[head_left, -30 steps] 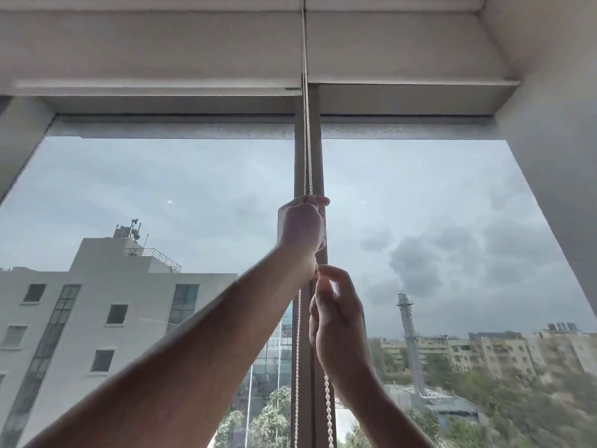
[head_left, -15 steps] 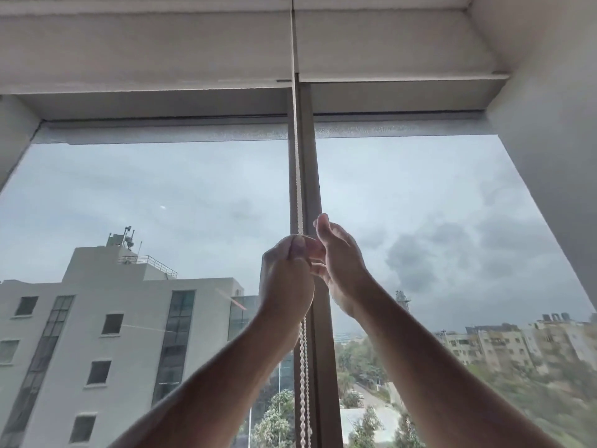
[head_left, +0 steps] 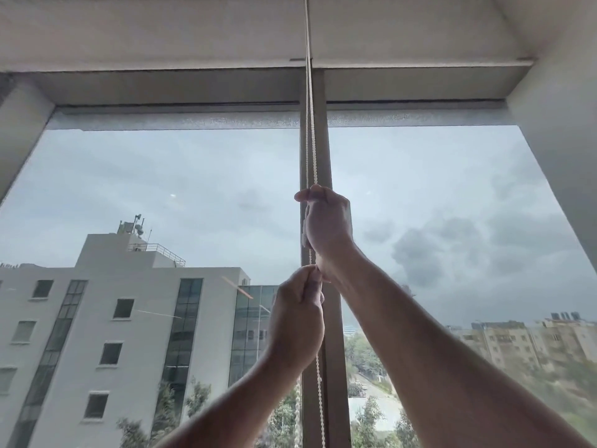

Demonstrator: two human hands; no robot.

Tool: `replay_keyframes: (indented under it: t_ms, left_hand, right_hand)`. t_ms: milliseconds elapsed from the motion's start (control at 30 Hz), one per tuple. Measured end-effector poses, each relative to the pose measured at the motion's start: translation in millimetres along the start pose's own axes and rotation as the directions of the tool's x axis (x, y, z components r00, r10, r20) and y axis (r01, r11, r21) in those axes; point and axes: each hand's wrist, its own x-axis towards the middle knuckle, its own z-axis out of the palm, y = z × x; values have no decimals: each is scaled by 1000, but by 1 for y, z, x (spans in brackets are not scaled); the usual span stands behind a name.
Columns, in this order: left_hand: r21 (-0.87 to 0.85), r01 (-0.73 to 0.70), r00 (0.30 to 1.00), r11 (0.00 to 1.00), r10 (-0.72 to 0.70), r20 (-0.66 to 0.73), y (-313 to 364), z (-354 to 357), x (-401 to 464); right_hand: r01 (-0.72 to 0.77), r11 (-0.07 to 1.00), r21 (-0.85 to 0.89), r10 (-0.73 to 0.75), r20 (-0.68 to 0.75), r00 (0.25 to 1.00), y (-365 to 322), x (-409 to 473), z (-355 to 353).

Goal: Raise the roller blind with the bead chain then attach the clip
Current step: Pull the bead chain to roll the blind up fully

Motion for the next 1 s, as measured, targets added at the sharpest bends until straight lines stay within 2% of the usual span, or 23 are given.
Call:
replay_keyframes:
  t_ms: [67, 167, 200, 333, 500, 567, 633, 700, 800, 1000]
  left_hand:
    - [7, -46, 997, 999, 45, 63, -11, -1, -4]
    - [63, -51, 992, 997, 44, 116, -26, -8, -5]
    - [69, -13, 995, 998, 6, 96, -28, -11, -2]
    - [-103, 178, 984, 979, -180, -12, -29, -15, 32]
    - [-54, 128, 991, 990, -127, 36, 7, -7, 76]
    - [-150, 198, 978, 969, -185, 95, 26, -5, 92]
    - [-331, 341, 935, 880, -283, 213, 43, -2, 103]
    - [-407, 406, 911, 818, -326, 253, 52, 5, 106]
    - [-455, 408, 911, 792, -380, 156, 54, 19, 103]
    - [-438, 324, 939, 838, -342, 40, 51, 23, 99]
  right_hand:
    - [78, 994, -71, -79, -11, 997, 6, -6, -2]
    - [104, 992, -77, -106, -26, 994, 20, -20, -8]
    - [104, 991, -79, -107, -33, 994, 25, -25, -10]
    - [160, 983, -92, -164, -33, 986, 36, -42, -21]
    - [226, 972, -60, -226, 4, 974, 34, -56, -32]
    - [253, 961, -109, -254, 4, 967, 43, -66, -33]
    - [260, 957, -129, -262, 4, 965, 53, -73, -36]
    - [273, 953, -130, -272, 27, 962, 59, -75, -41]
    - [304, 943, -138, -292, 95, 952, 59, -75, -47]
    - [294, 946, -135, -277, 128, 952, 60, -73, -47]
